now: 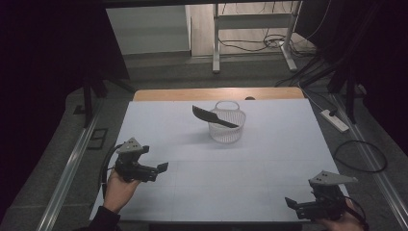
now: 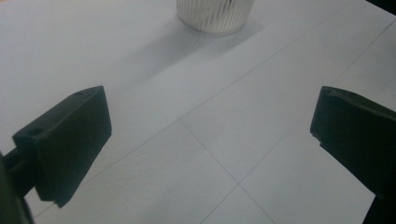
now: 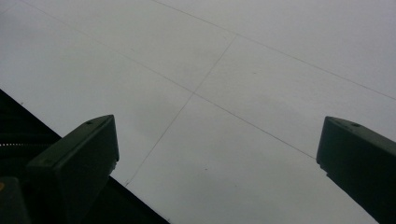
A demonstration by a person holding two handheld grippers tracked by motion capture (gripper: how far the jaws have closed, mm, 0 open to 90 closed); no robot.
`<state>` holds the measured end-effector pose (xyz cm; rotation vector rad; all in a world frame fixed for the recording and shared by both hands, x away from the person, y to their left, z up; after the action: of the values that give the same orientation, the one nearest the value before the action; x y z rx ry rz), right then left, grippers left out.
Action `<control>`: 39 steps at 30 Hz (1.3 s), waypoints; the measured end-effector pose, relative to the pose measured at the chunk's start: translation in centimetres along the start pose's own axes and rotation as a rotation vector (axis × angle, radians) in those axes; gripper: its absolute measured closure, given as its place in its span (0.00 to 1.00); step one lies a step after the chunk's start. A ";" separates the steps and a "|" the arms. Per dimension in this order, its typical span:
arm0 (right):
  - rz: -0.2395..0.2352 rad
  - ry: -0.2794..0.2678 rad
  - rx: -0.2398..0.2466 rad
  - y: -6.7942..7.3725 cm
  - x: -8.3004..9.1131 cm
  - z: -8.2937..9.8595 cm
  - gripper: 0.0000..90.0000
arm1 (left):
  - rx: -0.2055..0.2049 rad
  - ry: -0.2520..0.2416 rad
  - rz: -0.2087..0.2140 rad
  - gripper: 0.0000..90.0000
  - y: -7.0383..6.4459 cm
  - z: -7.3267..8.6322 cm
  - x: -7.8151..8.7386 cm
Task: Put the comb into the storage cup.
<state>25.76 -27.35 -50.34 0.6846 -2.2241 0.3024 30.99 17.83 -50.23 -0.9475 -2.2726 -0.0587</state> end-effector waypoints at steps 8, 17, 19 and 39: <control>0.000 0.001 0.000 0.0 0.0 0.0 0.00 | 0.017 -0.003 -0.006 0.00 -0.1 0.9 1.0; -0.001 -0.001 -0.001 0.0 0.0 0.0 0.00 | 0.035 -0.008 -0.003 0.00 -0.4 1.8 2.2; -0.003 -0.002 -0.002 0.0 0.0 0.0 0.00 | 0.037 -0.009 -0.005 0.00 -0.4 2.0 2.4; -0.001 0.002 -0.006 0.0 0.0 0.0 0.00 | 0.065 -0.005 -0.040 0.00 -0.7 4.3 4.8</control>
<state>25.80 -27.37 -50.36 0.6817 -2.2221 0.2964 25.60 21.49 -50.55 -0.8700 -2.2837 0.0001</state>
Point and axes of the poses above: each handheld gripper's, and its own axes: x roughly backward along the jaws, z roughly out of its underside, y roughly to its left, the point moved 8 cm from there along -x, roughly forward along the jaws, and after that the axes turned 2 degrees about z, right-handed, at the moved point
